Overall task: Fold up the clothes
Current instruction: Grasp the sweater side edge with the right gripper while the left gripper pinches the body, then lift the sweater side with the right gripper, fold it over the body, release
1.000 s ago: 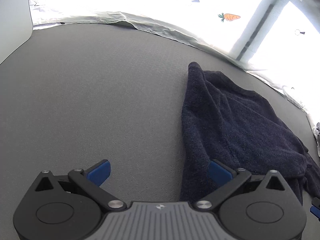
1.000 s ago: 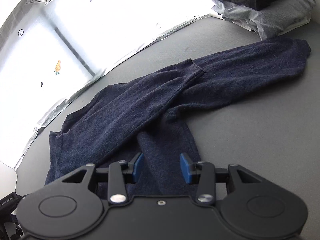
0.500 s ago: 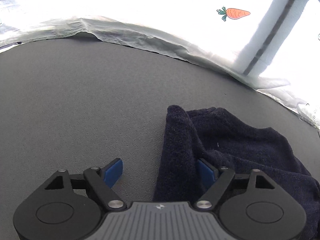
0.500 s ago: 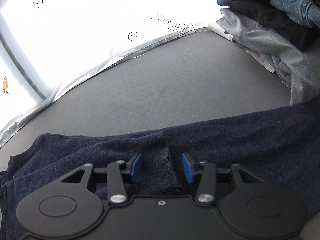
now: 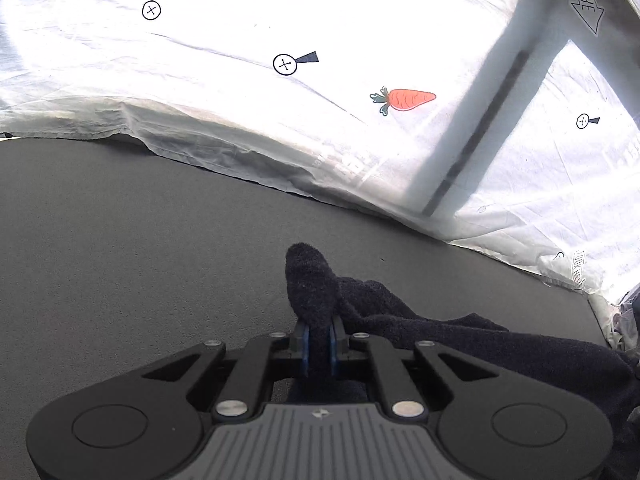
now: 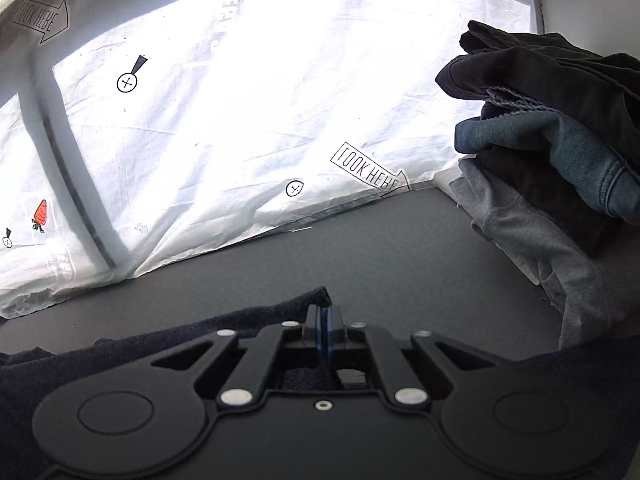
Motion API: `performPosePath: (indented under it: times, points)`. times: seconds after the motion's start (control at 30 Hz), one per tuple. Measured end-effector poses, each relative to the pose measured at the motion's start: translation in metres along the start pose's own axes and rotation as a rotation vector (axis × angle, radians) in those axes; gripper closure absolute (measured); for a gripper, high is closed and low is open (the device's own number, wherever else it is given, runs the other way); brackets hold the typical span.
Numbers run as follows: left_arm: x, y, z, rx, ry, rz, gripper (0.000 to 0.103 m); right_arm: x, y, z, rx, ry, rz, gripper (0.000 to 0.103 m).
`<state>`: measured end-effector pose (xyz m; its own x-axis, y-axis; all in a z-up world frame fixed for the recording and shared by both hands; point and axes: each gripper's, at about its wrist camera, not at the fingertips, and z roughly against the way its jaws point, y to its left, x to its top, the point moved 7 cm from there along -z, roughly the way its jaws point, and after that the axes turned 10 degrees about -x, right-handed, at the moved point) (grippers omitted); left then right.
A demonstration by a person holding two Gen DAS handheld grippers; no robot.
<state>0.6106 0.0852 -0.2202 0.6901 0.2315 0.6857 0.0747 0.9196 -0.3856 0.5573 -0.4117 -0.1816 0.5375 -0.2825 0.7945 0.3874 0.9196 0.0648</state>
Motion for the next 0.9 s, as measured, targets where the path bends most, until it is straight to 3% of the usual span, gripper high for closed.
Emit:
performPosePath:
  times: [0.13, 0.17, 0.2, 0.23, 0.27, 0.3, 0.4, 0.63, 0.7, 0.73, 0.8, 0.9]
  points:
    - [-0.019, 0.016, -0.032, 0.141, 0.112, -0.009, 0.081, -0.027, -0.010, -0.037, -0.081, 0.134, 0.008, 0.099]
    - [-0.020, 0.018, -0.031, 0.161, 0.116, -0.008, 0.072, -0.035, -0.012, -0.044, -0.120, 0.167, 0.026, 0.093]
    - [-0.018, 0.019, -0.028, 0.175, 0.111, -0.006, 0.054, -0.040, -0.015, -0.047, -0.142, 0.187, 0.028, 0.088]
    - [-0.016, 0.020, -0.024, 0.190, 0.105, -0.003, 0.044, -0.042, -0.020, -0.045, -0.146, 0.189, 0.005, 0.071]
    - [-0.015, 0.020, -0.020, 0.196, 0.101, 0.000, 0.024, -0.041, -0.025, -0.042, -0.136, 0.178, -0.033, 0.058]
    - [-0.015, 0.020, -0.014, 0.197, 0.098, 0.004, 0.016, -0.041, -0.030, -0.039, -0.112, 0.173, -0.080, 0.056]
    - [-0.020, 0.020, -0.001, 0.200, 0.119, 0.028, 0.013, -0.048, -0.039, -0.039, -0.050, 0.213, -0.186, 0.055]
    - [-0.057, 0.012, 0.027, 0.233, 0.198, 0.048, 0.012, -0.052, -0.029, -0.041, 0.025, 0.237, -0.265, 0.053]
    - [-0.070, 0.009, 0.036, 0.249, 0.223, 0.047, 0.012, -0.052, -0.024, -0.042, 0.052, 0.253, -0.299, 0.063]
    - [-0.075, 0.008, 0.041, 0.249, 0.233, 0.058, 0.012, -0.053, -0.023, -0.044, 0.064, 0.269, -0.315, 0.078]
    - [-0.085, 0.008, 0.050, 0.246, 0.247, 0.083, 0.012, -0.053, -0.024, -0.043, 0.069, 0.271, -0.367, 0.095]
    - [-0.098, 0.005, 0.067, 0.253, 0.260, 0.105, 0.012, -0.050, -0.033, -0.028, 0.202, 0.259, -0.606, 0.100]
